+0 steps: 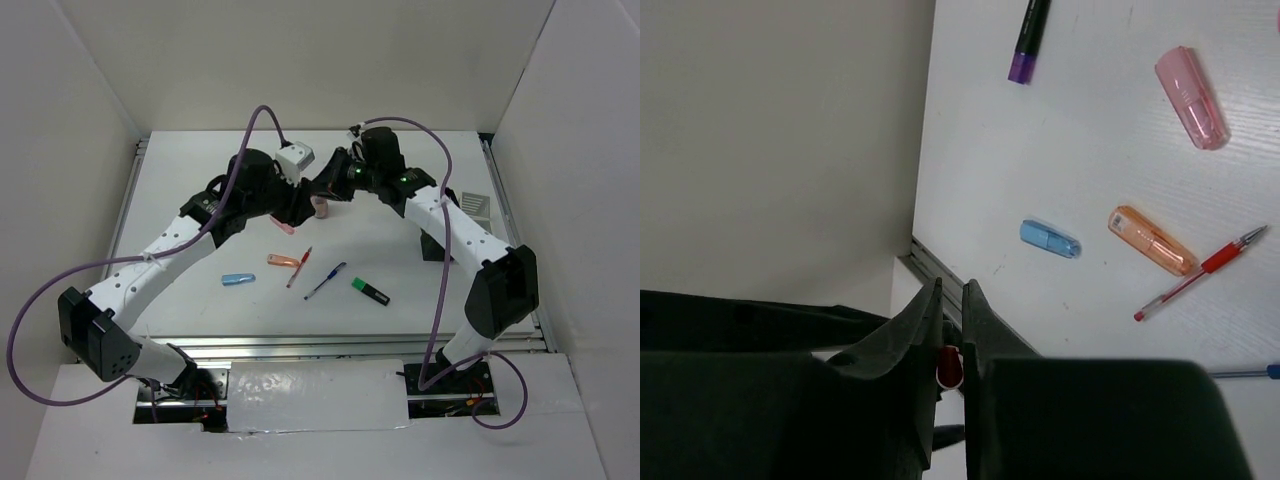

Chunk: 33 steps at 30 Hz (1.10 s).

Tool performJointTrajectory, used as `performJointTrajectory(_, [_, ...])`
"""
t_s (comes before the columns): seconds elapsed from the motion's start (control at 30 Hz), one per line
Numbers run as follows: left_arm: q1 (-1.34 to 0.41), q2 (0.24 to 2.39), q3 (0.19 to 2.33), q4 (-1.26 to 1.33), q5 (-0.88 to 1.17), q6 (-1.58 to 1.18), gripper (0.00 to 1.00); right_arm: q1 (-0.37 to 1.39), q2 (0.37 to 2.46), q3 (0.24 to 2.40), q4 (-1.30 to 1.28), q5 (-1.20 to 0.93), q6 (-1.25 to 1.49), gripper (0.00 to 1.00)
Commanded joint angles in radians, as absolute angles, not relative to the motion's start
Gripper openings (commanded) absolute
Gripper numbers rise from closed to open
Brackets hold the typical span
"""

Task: Sort the stationery into containers
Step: Pick up the pen cap from the center of the board, then pick up the pen from the center of the board.

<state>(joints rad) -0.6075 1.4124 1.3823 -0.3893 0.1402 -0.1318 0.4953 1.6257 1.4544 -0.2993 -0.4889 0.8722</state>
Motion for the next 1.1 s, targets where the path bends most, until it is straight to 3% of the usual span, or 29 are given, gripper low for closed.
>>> performJointTrajectory(0.0, [-0.606, 1.387, 1.419, -0.379, 0.245, -0.115, 0.6, 0.489, 1.612, 1.511, -0.284, -0.459, 0.845, 0.0])
performJointTrajectory(0.03, [-0.597, 1.37, 1.39, -0.38, 0.265, -0.107, 0.76, 0.479, 1.599, 1.508, -0.29, -0.459, 0.836, 0.0])
performJointTrajectory(0.1, [-0.54, 1.288, 1.339, -0.376, 0.326, -0.101, 0.82, 0.44, 1.582, 1.503, -0.313, -0.453, 0.805, 0.0])
performJointTrajectory(0.17, [-0.482, 1.235, 1.272, -0.38, 0.356, -0.077, 0.81, 0.349, 1.545, 1.476, -0.33, -0.446, 0.781, 0.0])
performJointTrajectory(0.33, [-0.509, 1.241, 1.236, -0.547, 0.263, 0.034, 0.61, 0.134, 1.433, 1.382, -0.393, -0.454, 0.698, 0.0])
performJointTrajectory(0.5, [-0.587, 1.305, 1.115, -0.534, 0.209, -0.126, 0.56, -0.029, 1.319, 1.304, -0.429, -0.479, 0.67, 0.0])
performJointTrajectory(0.67, [-0.675, 1.411, 1.097, -0.544, 0.052, -0.279, 0.52, -0.078, 1.215, 1.241, -0.44, -0.474, 0.634, 0.0])
performJointTrajectory(0.87, [-0.693, 1.587, 1.109, -0.535, 0.005, -0.288, 0.33, -0.113, 1.18, 1.206, -0.451, -0.479, 0.624, 0.0])
performJointTrajectory(1.07, [-0.681, 1.701, 1.161, -0.52, -0.063, -0.304, 0.31, -0.124, 1.175, 1.2, -0.451, -0.494, 0.629, 0.0])
